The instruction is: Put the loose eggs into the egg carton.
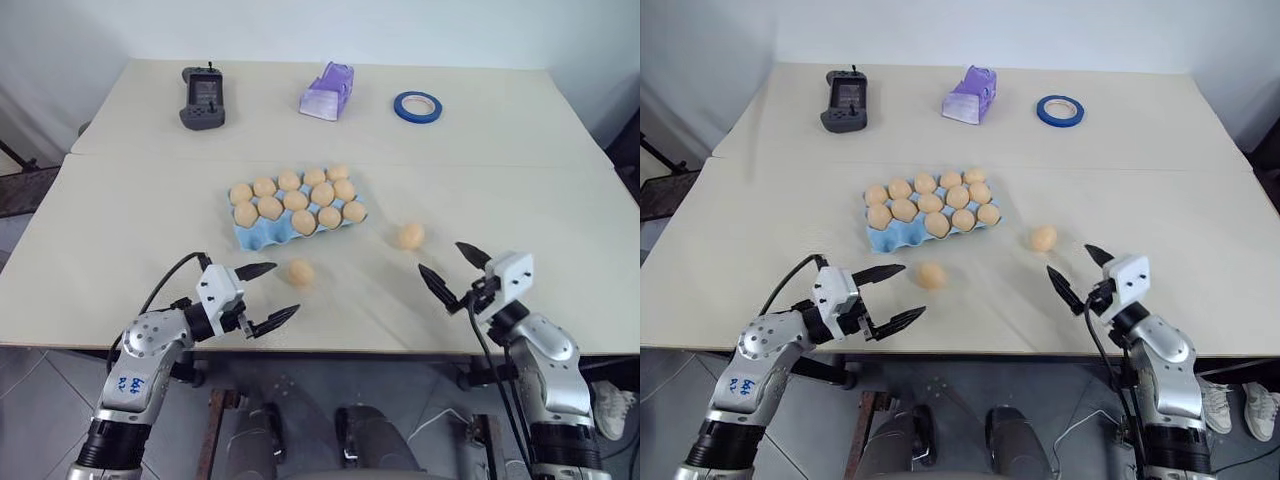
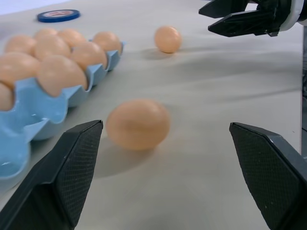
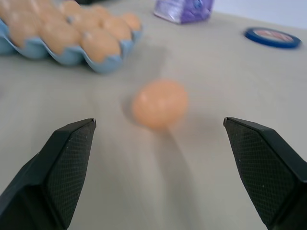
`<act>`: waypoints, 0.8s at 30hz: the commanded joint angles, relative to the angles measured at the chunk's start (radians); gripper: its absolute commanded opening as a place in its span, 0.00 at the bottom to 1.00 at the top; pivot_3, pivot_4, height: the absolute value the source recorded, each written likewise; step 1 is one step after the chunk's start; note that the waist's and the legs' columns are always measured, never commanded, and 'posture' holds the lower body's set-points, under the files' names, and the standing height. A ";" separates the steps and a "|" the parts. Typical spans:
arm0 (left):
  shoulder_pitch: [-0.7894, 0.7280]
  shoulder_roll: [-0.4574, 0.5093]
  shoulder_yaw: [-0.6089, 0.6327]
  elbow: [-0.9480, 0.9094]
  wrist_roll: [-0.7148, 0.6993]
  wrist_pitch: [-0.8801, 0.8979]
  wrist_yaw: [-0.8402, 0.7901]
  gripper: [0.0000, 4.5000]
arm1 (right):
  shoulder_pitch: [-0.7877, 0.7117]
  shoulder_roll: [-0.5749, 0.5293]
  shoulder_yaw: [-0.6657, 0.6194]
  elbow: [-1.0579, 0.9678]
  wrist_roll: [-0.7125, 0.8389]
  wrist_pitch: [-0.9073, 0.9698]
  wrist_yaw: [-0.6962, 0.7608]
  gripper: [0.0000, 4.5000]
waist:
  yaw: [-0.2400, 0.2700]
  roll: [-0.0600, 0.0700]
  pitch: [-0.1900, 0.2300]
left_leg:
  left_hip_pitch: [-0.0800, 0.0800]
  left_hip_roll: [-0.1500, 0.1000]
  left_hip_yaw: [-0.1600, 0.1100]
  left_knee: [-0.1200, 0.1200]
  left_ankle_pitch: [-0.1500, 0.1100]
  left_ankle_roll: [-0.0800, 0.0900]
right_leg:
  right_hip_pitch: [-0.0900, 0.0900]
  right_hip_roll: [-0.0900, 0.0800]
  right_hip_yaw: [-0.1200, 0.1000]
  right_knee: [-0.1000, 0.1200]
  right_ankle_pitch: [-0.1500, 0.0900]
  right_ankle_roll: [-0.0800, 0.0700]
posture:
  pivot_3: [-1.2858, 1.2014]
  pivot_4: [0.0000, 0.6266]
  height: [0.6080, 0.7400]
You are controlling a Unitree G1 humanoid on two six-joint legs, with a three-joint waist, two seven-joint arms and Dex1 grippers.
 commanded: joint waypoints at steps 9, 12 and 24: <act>-0.030 0.005 -0.006 0.013 -0.011 -0.029 -0.048 1.00 | -0.109 -0.001 0.072 0.050 -0.033 -0.027 -0.046 0.99 | -0.001 0.000 0.000 | 0.000 0.001 0.000 0.002 0.000 0.000 | 0.000 0.001 0.000 0.002 0.000 0.001 | 0.52 0.24 1.00; -0.003 0.004 0.015 -0.004 -0.005 -0.029 -0.020 1.00 | -0.219 0.003 0.112 0.131 -0.058 0.030 -0.064 0.99 | -0.002 0.000 0.000 | 0.000 0.000 0.000 0.003 0.000 0.000 | 0.000 0.000 0.000 0.002 0.001 0.001 | 0.52 0.24 1.00; 0.088 0.006 0.056 -0.114 -0.009 -0.006 0.057 1.00 | -0.470 0.036 0.168 0.486 -0.122 -0.050 -0.058 0.70 | -0.002 0.000 0.000 | 0.000 0.000 0.000 0.003 0.000 0.000 | 0.000 0.000 0.000 0.003 0.001 0.001 | 0.52 0.24 1.00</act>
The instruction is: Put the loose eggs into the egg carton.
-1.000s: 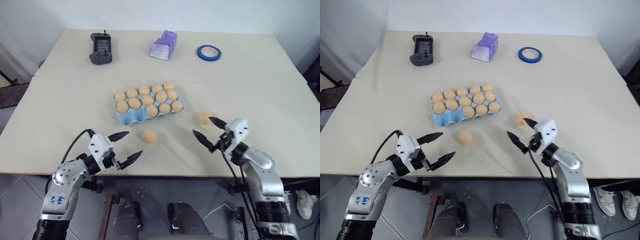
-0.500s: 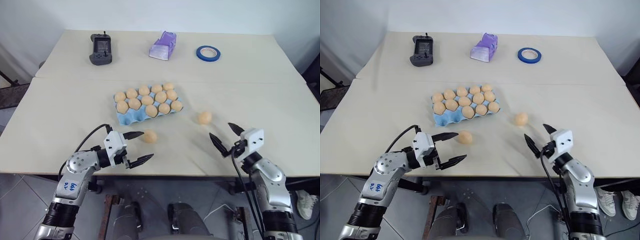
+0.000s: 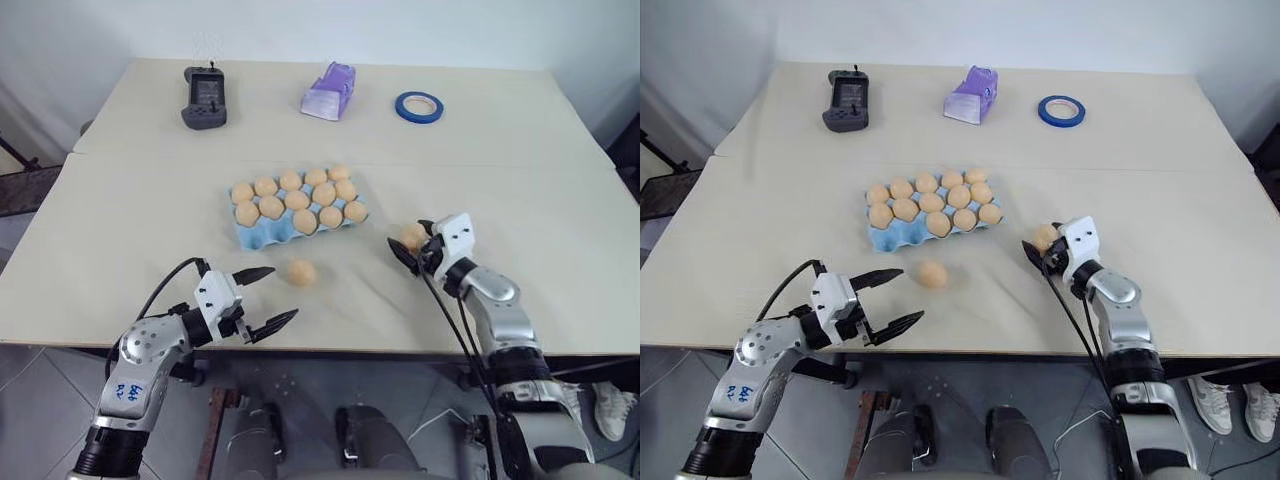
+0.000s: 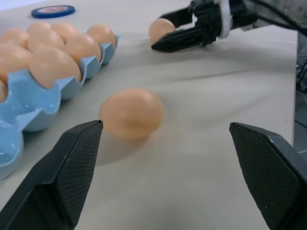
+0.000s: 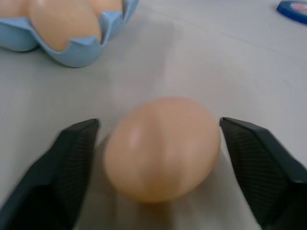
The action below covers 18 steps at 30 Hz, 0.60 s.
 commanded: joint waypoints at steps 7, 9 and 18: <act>0.054 -0.011 0.116 -0.068 -0.053 0.031 0.091 1.00 | -0.011 0.032 0.054 -0.187 0.073 0.020 0.110 0.49 | -0.003 0.000 0.000 | 0.000 0.000 0.000 0.000 0.000 0.000 | 0.000 0.000 0.000 0.000 0.000 0.000 | 0.52 0.24 1.00; 0.069 -0.012 0.145 -0.067 -0.061 0.035 0.106 1.00 | -0.021 0.053 0.080 -0.259 0.096 0.069 0.128 0.49 | -0.004 0.000 0.000 | 0.000 0.001 0.000 0.000 0.000 0.000 | -0.001 0.000 0.000 0.001 0.000 0.000 | 0.52 0.24 1.00; 0.156 -0.018 0.245 -0.031 -0.076 0.020 0.147 1.00 | -0.221 0.272 0.280 -0.204 -0.022 0.140 0.048 0.49 | -0.012 0.000 0.000 | 0.000 0.001 0.000 -0.001 0.000 -0.001 | -0.002 0.000 -0.001 0.003 0.000 0.000 | 0.52 0.24 1.00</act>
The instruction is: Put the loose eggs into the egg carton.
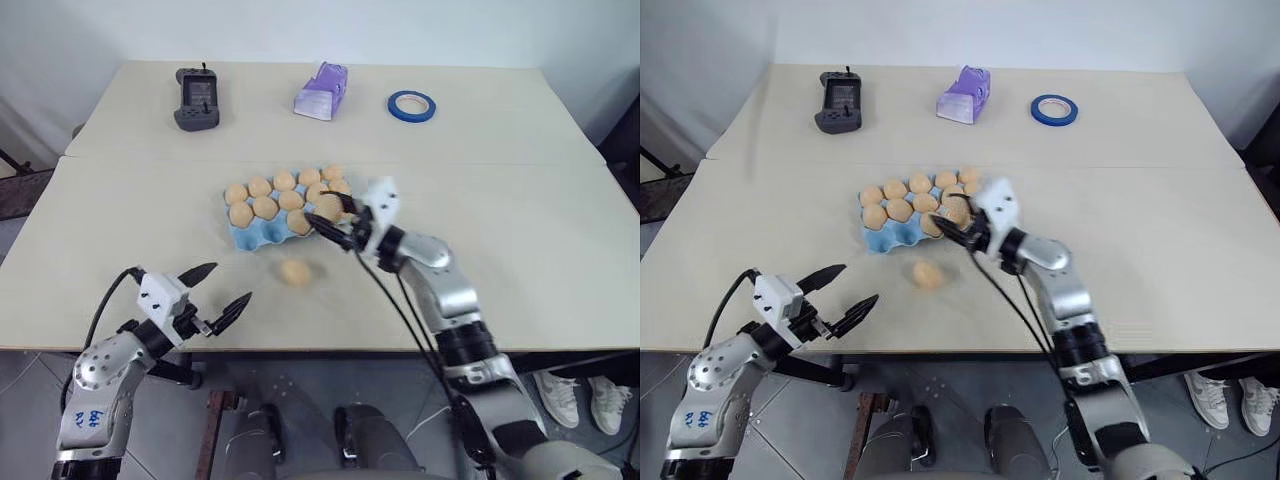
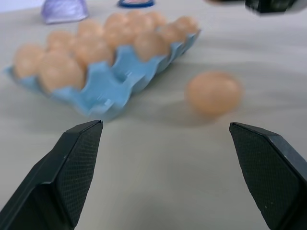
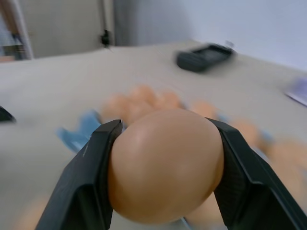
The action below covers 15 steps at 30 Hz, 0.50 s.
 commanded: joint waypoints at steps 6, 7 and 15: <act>0.033 -0.026 0.022 -0.051 -0.011 -0.016 0.040 1.00 | -0.150 0.137 0.067 0.290 -0.126 -0.122 -0.103 0.57 | 0.005 0.000 0.000 | -0.001 -0.001 0.000 -0.003 0.000 0.000 | 0.000 -0.002 -0.001 -0.003 0.000 0.000 | 0.52 0.24 1.00; 0.038 -0.029 0.021 -0.060 -0.011 -0.014 0.045 1.00 | -0.163 0.145 0.064 0.319 -0.128 -0.133 -0.102 0.65 | 0.005 0.000 0.000 | -0.002 -0.002 0.000 -0.003 0.000 0.000 | -0.001 -0.002 -0.001 -0.004 0.000 0.000 | 0.52 0.24 1.00; 0.063 -0.031 0.024 -0.091 -0.014 -0.009 0.058 1.00 | -0.157 0.123 0.041 0.266 -0.094 -0.139 -0.030 0.99 | -0.009 0.000 0.000 | -0.003 -0.001 0.000 -0.004 -0.001 0.000 | -0.002 -0.002 -0.001 -0.004 0.000 -0.001 | 0.52 0.24 1.00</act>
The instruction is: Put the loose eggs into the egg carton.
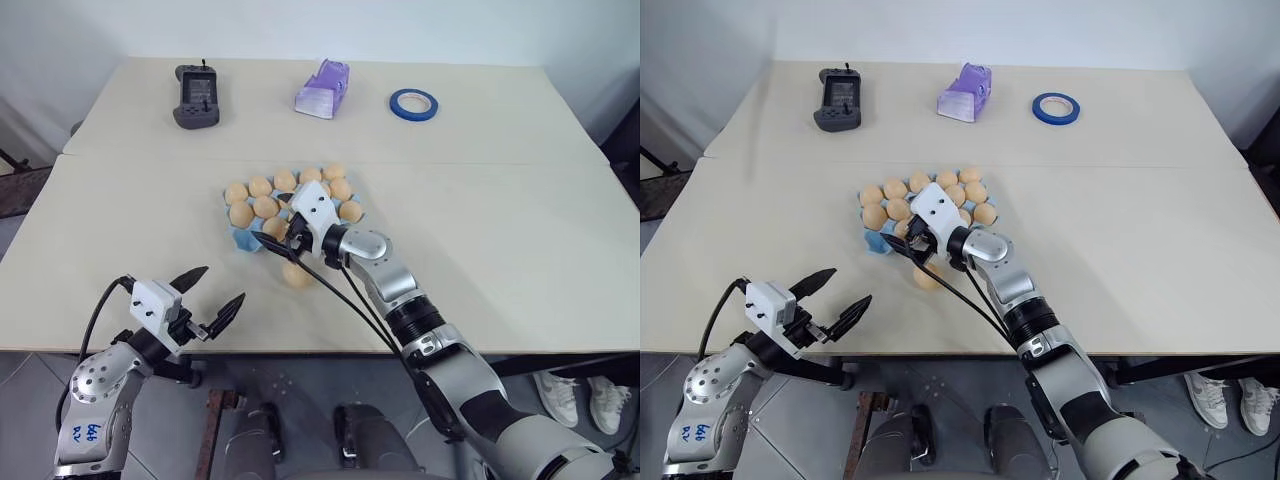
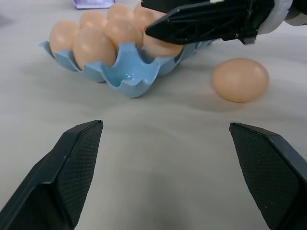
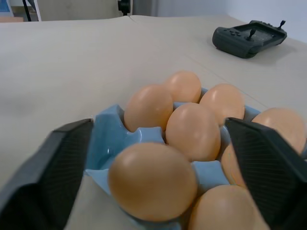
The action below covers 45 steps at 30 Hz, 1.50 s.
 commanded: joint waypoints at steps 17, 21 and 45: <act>-0.087 0.131 -0.045 0.064 -0.029 0.038 -0.191 1.00 | 0.664 -0.566 -0.340 -0.635 0.398 0.001 0.491 0.99 | 0.013 0.000 0.000 | 0.001 0.001 -0.001 -0.001 -0.002 0.001 | 0.003 0.001 -0.001 -0.005 -0.001 -0.002 | 0.52 0.24 1.00; -0.153 0.120 -0.091 0.081 -0.011 0.037 -0.198 1.00 | 0.759 -0.586 -0.374 -0.655 0.385 -0.075 0.505 0.99 | 0.025 0.000 0.000 | 0.001 0.001 -0.002 0.001 -0.002 0.001 | 0.003 0.001 -0.001 -0.004 -0.001 -0.002 | 0.52 0.24 1.00; -0.545 -0.153 -0.374 0.522 0.174 -0.117 -0.188 0.88 | 0.856 -0.564 -0.341 -0.871 0.418 0.013 0.355 1.00 | 0.056 -0.001 0.000 | 0.002 0.000 -0.003 0.010 -0.001 0.003 | 0.007 0.001 -0.001 -0.001 0.001 0.003 | 0.52 0.24 1.00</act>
